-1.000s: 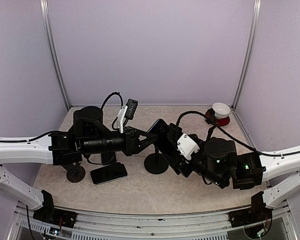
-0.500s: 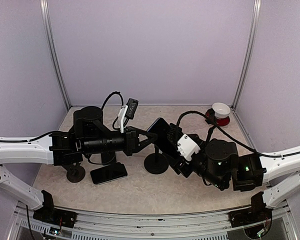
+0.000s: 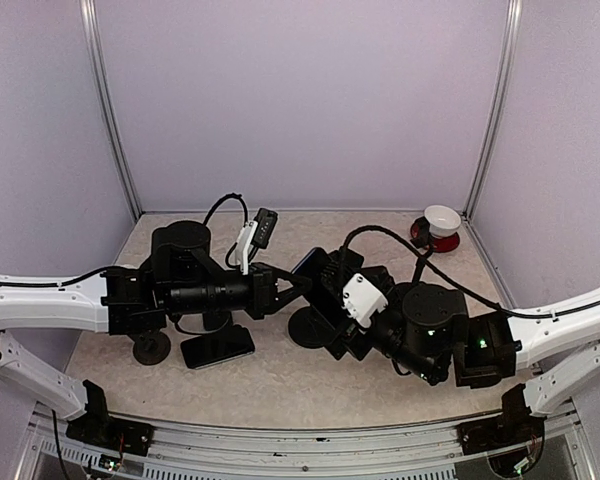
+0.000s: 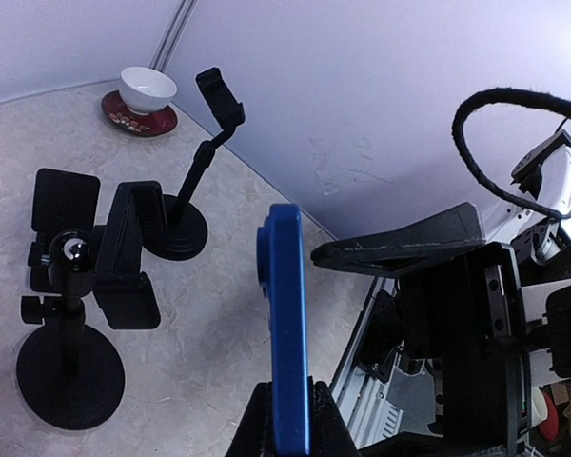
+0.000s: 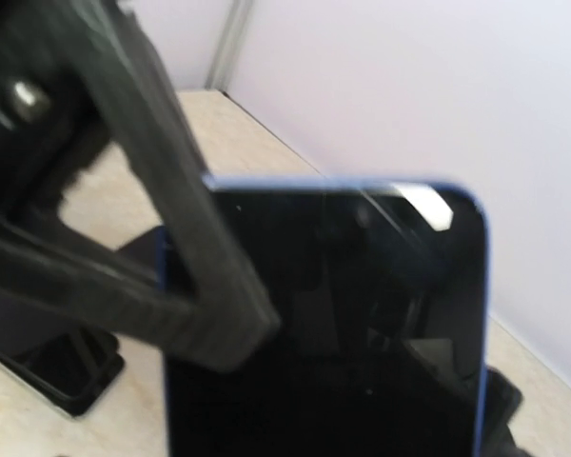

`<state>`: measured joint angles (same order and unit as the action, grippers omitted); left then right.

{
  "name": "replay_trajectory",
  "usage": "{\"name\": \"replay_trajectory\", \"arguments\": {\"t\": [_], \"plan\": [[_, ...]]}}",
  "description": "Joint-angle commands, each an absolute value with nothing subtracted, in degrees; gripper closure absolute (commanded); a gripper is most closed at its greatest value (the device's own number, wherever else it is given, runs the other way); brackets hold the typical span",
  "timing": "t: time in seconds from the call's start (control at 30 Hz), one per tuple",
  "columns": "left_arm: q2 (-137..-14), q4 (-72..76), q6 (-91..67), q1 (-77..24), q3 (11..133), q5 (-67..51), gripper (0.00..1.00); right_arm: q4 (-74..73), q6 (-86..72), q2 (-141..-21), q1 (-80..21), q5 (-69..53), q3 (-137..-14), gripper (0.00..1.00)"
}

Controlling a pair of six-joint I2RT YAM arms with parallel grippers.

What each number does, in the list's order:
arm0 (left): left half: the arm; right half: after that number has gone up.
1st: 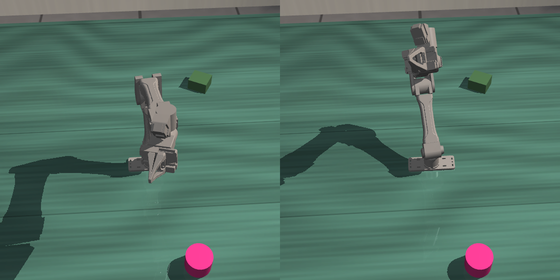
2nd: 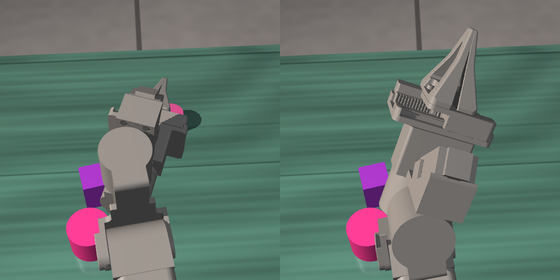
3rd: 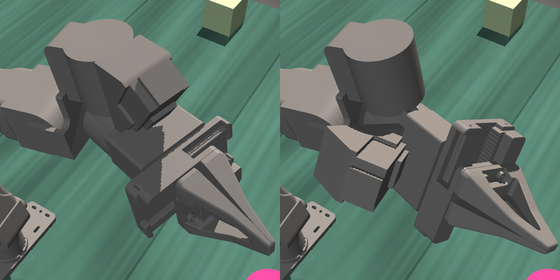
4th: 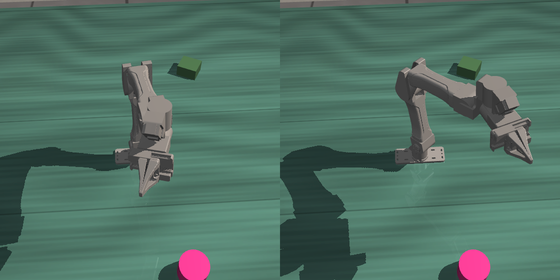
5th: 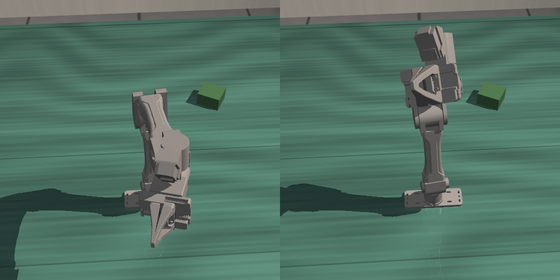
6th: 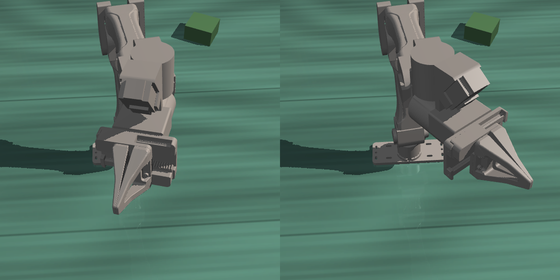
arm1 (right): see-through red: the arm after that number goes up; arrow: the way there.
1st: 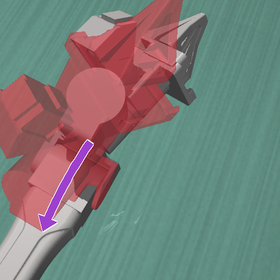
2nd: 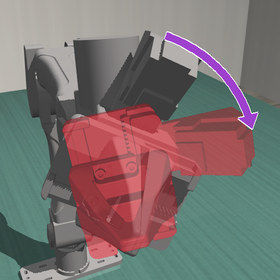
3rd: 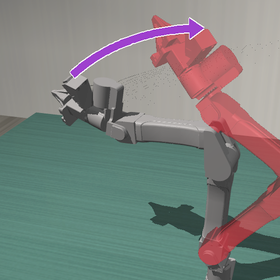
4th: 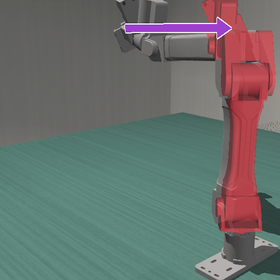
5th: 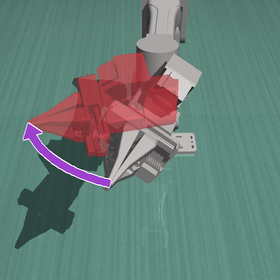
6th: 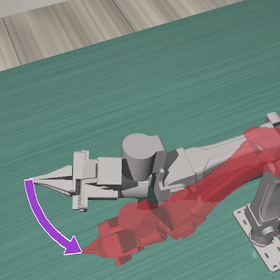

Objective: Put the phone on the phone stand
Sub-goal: Pass from the right arm to the left

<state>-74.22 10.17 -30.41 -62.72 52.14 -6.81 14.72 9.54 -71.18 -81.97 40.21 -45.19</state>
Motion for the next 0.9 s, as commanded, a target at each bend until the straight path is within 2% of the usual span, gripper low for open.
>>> {"name": "replay_trajectory", "arguments": {"t": [0.0,0.27,0.43,0.73,0.87], "plan": [[-72.71,12.73,-30.23,-62.93,52.02,-6.20,1.00,17.18,8.16,-69.85,-82.52,35.97,-46.40,0.01],[-70.21,8.89,-24.12,-62.93,52.29,-8.59,1.00,9.84,4.24,-60.85,-81.57,21.65,-47.90,0.00],[-69.40,5.48,-18.88,-62.93,52.90,-14.52,1.00,3.68,-1.00,-56.83,-77.71,13.26,-49.44,0.00],[-68.82,-2.91,-12.18,-64.22,55.37,-22.29,1.00,-1.30,-8.95,-55.00,-68.34,-6.83,-50.35,0.00],[-67.82,-3.27,-10.57,-65.22,55.52,-24.46,1.00,-1.48,-10.69,-56.83,-65.83,-15.82,-50.29,0.04]]}}
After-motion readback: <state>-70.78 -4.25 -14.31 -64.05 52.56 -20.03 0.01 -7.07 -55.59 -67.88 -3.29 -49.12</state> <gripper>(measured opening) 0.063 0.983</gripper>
